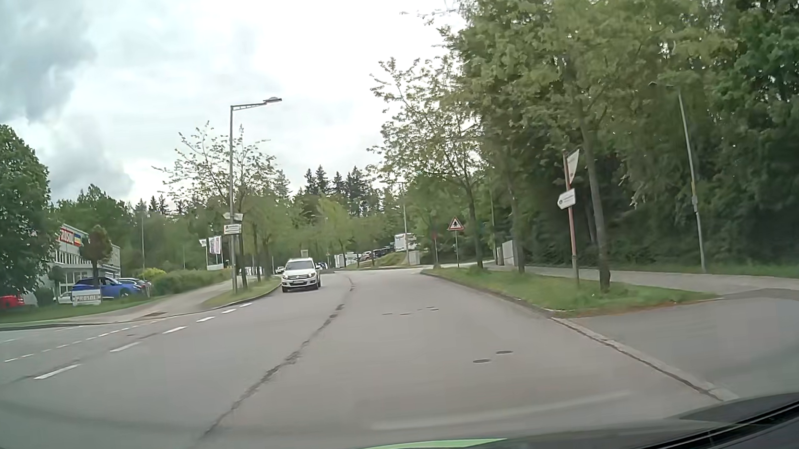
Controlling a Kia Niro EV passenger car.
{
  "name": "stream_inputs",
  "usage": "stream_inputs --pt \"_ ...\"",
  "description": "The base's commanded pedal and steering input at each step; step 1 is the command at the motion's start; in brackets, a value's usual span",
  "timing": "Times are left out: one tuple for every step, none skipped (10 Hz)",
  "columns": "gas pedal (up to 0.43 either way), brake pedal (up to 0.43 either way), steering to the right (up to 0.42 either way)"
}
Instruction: Follow the waypoints while adhering to traffic rules and regulations
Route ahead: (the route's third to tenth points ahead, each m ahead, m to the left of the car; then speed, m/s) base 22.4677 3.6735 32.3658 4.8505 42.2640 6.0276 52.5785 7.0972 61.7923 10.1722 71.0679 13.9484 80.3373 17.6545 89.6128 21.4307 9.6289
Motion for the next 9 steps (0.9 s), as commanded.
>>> stream_inputs --pt "0.13 0.0 -0.022" --pt "0.13 0.0 -0.022" --pt "0.13 0.0 -0.022" --pt "0.13 0.0 -0.022" --pt "0.13 0.0 -0.021" --pt "0.13 0.0 -0.021" --pt "0.13 0.0 -0.021" --pt "0.13 0.0 -0.02" --pt "0.13 0.0 -0.018"
